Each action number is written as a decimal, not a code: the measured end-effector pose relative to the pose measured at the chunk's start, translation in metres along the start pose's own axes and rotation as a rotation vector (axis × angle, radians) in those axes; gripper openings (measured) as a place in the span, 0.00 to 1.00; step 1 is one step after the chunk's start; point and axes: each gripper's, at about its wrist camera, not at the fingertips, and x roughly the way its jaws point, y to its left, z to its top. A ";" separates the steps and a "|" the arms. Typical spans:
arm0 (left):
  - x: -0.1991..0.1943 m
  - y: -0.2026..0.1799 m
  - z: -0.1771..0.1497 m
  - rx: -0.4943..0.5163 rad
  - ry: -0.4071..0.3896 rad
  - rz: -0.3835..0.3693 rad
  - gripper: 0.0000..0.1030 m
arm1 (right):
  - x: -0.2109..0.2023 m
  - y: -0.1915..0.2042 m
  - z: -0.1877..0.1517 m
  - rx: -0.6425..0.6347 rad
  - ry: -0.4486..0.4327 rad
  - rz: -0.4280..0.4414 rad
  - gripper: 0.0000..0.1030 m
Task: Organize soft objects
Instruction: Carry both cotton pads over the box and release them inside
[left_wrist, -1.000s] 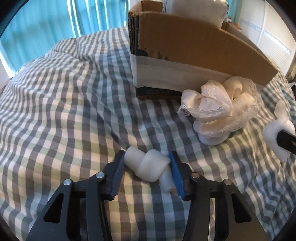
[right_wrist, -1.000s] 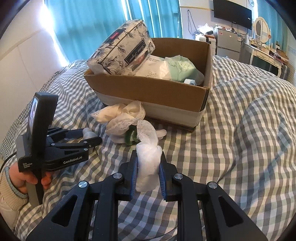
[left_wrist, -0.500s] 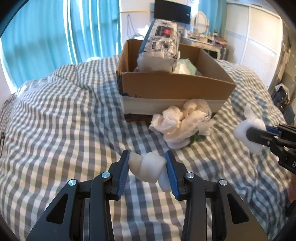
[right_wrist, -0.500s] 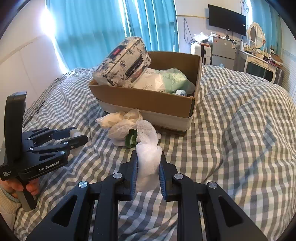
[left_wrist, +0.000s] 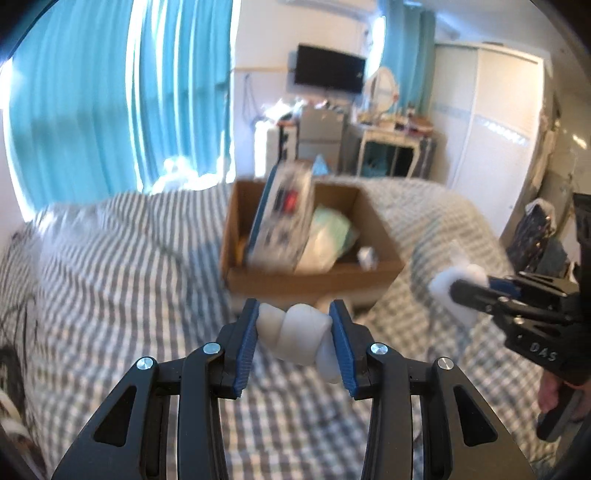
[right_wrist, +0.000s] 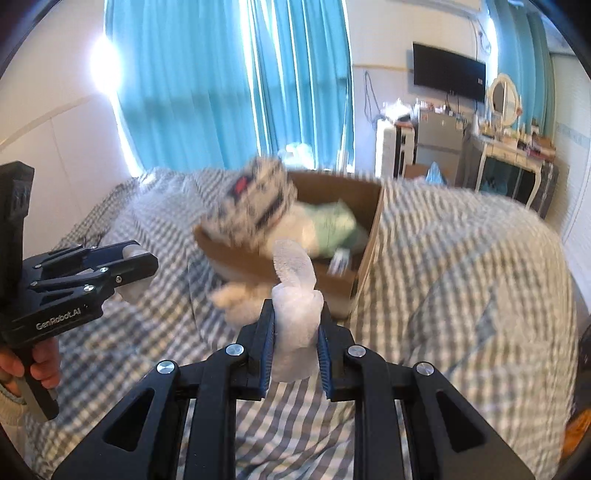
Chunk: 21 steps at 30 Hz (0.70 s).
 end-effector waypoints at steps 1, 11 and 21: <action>-0.001 -0.004 0.010 0.014 -0.016 0.000 0.37 | -0.005 -0.002 0.011 -0.007 -0.018 -0.005 0.19; 0.051 -0.049 0.074 0.095 -0.034 -0.046 0.37 | -0.002 -0.032 0.087 -0.040 -0.078 -0.038 0.19; 0.135 -0.048 0.071 0.075 0.052 -0.029 0.38 | 0.055 -0.067 0.095 -0.031 -0.021 -0.023 0.19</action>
